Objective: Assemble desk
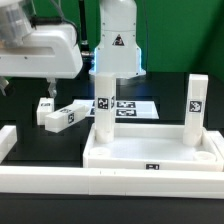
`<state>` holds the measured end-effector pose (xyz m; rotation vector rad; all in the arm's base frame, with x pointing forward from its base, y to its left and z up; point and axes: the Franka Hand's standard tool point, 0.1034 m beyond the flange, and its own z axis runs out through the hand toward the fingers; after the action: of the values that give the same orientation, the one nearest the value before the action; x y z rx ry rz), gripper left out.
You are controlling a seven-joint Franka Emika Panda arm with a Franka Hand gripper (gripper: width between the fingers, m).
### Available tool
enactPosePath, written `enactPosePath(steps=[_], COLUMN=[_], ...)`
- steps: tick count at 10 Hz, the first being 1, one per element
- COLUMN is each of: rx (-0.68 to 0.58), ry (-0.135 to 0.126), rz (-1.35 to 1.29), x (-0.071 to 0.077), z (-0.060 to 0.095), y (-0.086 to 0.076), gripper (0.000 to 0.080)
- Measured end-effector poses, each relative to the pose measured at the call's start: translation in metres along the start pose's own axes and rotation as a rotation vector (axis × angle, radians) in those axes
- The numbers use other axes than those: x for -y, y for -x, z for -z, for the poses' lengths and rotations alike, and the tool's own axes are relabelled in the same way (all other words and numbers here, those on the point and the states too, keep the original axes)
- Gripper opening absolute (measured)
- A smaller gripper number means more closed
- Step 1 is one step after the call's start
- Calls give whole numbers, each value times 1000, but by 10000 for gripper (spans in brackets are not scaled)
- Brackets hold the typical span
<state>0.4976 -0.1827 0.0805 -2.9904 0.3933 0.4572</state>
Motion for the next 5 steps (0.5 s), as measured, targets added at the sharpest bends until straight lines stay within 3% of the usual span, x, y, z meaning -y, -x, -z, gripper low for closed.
enactPosePath(steps=[4, 5], rx=[-4, 8], ry=[-7, -39], rz=[-128, -174], x=[0, -1], z=[-6, -10], y=[1, 3], gripper=[648, 648])
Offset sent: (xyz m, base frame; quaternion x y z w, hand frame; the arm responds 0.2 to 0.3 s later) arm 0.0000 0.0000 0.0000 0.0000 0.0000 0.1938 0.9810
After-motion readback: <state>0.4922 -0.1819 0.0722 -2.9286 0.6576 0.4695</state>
